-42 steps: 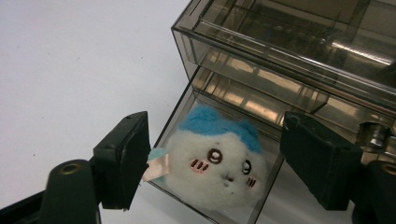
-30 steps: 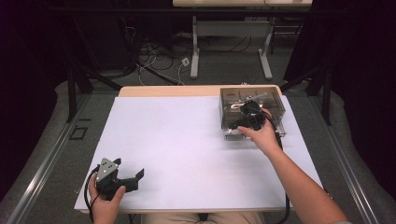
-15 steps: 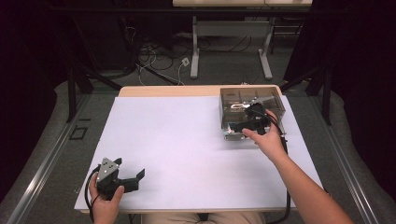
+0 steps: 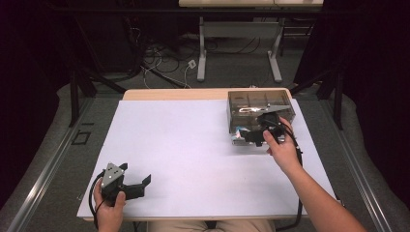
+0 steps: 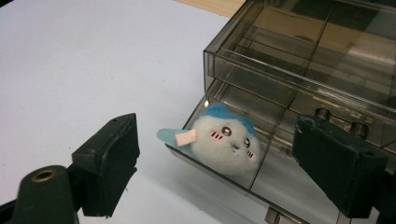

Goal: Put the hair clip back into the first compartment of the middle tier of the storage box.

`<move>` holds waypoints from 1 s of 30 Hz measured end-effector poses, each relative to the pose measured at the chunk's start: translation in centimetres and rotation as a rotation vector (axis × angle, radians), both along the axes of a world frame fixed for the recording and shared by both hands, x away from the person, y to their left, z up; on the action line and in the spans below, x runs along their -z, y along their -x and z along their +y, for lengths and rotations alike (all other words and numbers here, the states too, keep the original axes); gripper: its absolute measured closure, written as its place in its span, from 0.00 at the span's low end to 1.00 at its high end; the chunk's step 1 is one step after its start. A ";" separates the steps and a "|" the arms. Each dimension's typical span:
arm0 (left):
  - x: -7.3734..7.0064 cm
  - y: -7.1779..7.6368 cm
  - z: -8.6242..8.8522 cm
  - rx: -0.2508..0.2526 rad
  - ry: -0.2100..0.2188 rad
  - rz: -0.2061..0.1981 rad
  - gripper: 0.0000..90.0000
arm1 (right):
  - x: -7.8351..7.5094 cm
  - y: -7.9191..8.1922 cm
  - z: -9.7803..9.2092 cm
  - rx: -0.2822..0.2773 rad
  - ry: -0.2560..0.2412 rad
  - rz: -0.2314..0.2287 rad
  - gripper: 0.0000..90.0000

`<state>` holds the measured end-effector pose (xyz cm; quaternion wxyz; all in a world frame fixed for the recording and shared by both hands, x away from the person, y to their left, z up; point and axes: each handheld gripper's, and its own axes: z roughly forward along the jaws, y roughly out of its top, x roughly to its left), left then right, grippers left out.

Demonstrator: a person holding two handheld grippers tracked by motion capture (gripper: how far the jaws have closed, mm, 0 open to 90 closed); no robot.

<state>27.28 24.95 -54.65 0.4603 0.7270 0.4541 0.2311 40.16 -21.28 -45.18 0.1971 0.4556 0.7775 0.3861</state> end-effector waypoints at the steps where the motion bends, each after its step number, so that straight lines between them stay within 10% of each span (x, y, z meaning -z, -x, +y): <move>1: 0.0 0.0 0.0 0.000 0.000 0.000 0.00 | 0.0 0.0 0.0 0.000 0.000 0.000 0.16; 11: 0.0 0.0 -0.1 0.001 -0.007 0.000 0.00 | -0.2 2.1 0.4 -0.026 0.034 -0.104 0.16; 30: 0.0 0.0 -0.1 0.002 -0.007 -0.002 0.00 | -0.8 6.7 -0.3 -0.035 -0.055 -0.236 0.16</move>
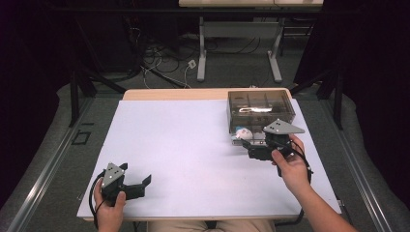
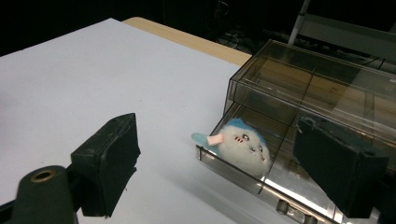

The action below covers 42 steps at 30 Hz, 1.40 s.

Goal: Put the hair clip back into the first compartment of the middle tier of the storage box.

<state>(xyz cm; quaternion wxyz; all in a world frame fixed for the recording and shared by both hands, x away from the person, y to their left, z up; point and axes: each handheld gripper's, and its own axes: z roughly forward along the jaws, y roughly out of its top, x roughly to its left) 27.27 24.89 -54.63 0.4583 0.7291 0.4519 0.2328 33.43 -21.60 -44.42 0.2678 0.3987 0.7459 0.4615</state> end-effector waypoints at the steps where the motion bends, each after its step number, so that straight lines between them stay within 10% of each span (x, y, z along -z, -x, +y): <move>1: 0.0 0.0 0.0 0.000 0.000 -0.001 0.00 | 0.1 0.5 -0.1 -0.006 -0.010 -0.004 0.16; 42: 0.0 0.0 -0.1 0.004 -0.005 -0.001 0.00 | 7.3 3.8 -5.4 0.120 -0.106 -0.016 0.14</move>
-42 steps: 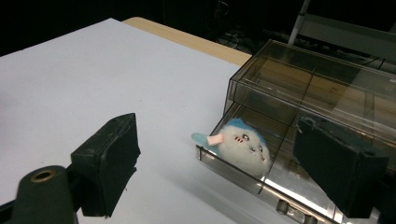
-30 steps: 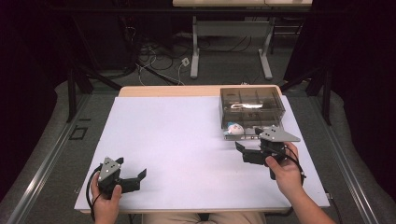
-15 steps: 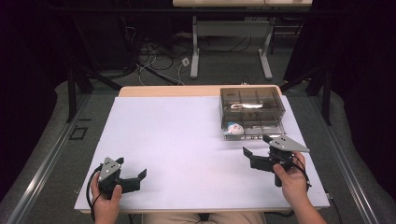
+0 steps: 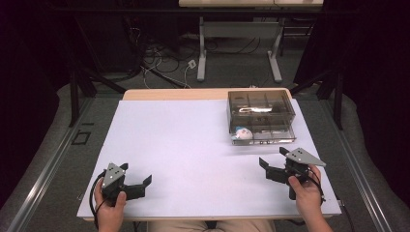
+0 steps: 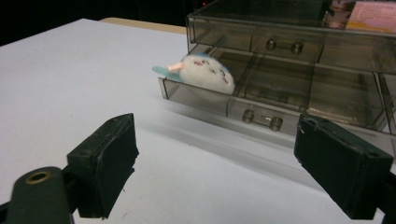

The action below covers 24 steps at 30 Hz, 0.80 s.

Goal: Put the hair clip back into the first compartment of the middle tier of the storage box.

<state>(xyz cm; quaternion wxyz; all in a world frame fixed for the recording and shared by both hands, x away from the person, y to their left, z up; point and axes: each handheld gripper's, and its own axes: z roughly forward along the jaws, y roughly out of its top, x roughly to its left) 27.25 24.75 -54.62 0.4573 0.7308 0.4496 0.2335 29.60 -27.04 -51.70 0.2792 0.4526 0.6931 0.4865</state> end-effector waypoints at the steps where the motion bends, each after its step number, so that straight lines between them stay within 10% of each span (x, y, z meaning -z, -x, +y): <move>1: 0.0 0.0 0.0 0.000 -0.001 0.000 0.00 | 0.2 0.0 -0.1 0.006 0.006 0.001 0.14; 24: 0.0 0.0 0.0 0.001 -0.001 0.002 0.00 | 3.0 0.8 -1.3 0.034 0.047 0.024 0.14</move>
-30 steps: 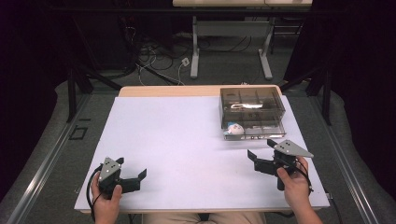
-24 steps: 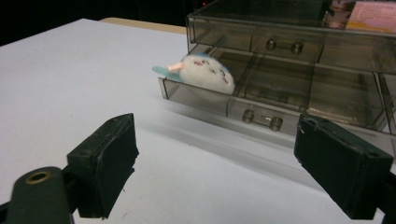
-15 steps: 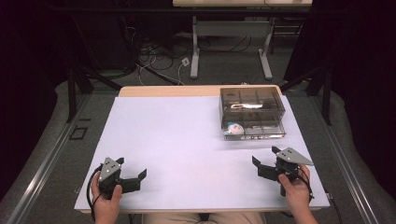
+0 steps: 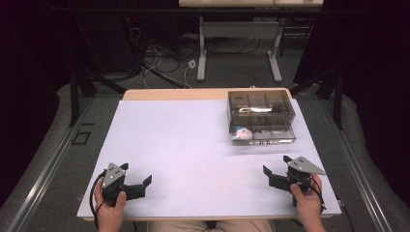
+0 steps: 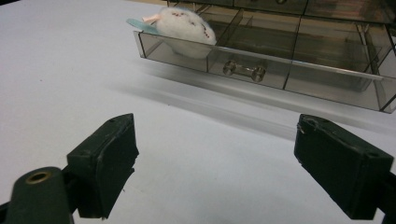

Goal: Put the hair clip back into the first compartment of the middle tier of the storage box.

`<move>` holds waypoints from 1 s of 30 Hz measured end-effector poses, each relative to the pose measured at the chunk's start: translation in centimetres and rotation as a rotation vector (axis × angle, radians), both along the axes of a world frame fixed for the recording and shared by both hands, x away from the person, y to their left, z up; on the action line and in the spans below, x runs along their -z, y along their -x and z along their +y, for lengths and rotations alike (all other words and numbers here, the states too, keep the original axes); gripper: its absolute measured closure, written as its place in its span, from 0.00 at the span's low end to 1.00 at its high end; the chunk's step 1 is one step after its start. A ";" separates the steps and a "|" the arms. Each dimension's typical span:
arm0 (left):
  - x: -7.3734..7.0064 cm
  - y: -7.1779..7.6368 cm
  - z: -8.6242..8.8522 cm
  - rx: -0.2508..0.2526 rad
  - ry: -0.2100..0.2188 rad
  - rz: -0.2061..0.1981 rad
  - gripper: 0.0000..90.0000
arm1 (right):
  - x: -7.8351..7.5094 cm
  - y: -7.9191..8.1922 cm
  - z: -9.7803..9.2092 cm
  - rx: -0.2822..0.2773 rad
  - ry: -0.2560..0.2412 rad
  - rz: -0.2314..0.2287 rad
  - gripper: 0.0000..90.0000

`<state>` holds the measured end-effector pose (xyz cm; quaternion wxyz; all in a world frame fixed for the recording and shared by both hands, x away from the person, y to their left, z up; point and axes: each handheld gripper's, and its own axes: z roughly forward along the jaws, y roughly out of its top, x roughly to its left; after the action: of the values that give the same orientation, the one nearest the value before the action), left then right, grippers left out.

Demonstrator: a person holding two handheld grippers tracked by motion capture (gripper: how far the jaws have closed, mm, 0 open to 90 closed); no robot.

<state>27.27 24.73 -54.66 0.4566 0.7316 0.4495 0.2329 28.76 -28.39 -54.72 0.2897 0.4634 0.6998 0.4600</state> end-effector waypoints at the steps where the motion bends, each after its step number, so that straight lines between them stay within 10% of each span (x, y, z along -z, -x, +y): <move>1: 0.0 0.0 0.0 -0.001 0.002 0.000 0.00 | 0.0 0.0 -0.1 -0.003 0.014 0.009 0.14; 30: 0.0 -0.1 0.1 0.005 -0.007 0.001 0.00 | 1.0 1.0 -0.3 -0.003 0.057 0.032 0.14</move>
<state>27.33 24.86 -54.67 0.4544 0.7343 0.4474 0.2328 27.78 -28.66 -55.70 0.2908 0.4613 0.7179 0.4328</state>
